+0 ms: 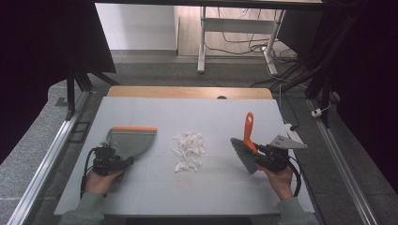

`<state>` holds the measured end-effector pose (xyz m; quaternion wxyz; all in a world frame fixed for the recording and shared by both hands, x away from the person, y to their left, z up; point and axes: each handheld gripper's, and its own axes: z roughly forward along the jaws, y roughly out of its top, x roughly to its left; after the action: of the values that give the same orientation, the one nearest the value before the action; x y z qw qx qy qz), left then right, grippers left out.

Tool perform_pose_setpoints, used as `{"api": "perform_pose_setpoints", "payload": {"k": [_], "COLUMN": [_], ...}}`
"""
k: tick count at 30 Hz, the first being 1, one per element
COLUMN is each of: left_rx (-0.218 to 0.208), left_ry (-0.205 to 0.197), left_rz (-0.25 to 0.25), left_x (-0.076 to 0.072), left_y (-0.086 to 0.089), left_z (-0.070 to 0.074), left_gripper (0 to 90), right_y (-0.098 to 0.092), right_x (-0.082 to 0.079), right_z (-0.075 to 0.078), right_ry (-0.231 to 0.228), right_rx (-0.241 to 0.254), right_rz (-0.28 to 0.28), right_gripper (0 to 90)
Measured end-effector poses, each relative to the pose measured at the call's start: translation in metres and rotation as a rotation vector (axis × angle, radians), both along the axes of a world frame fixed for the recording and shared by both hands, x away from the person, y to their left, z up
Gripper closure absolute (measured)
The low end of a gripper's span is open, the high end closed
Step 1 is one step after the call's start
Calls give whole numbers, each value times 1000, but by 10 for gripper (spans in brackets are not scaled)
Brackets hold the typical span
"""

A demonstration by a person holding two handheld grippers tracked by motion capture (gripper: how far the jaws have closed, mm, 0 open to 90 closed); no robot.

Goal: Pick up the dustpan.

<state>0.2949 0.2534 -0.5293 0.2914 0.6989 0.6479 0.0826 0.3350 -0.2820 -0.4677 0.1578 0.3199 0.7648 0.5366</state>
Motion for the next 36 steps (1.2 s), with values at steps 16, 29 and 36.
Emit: {"api": "perform_pose_setpoints", "payload": {"k": [16, 29, 36], "left_rx": [-39, -55, -56], "left_ry": [-33, -58, -104], "left_rz": [-3, -14, -31], "left_x": [0, -1, -5], "left_y": [7, 12, 20], "left_z": [-2, 0, 6], "left_gripper": [610, 614, 614], "right_y": [1, 1, 0], "right_x": [-1, -1, -2], "right_z": [0, 1, 2], "right_ry": [-3, -8, -8], "right_rx": [-4, -4, 9], "right_rz": [2, -1, 1], "right_gripper": [701, 701, 701]}}
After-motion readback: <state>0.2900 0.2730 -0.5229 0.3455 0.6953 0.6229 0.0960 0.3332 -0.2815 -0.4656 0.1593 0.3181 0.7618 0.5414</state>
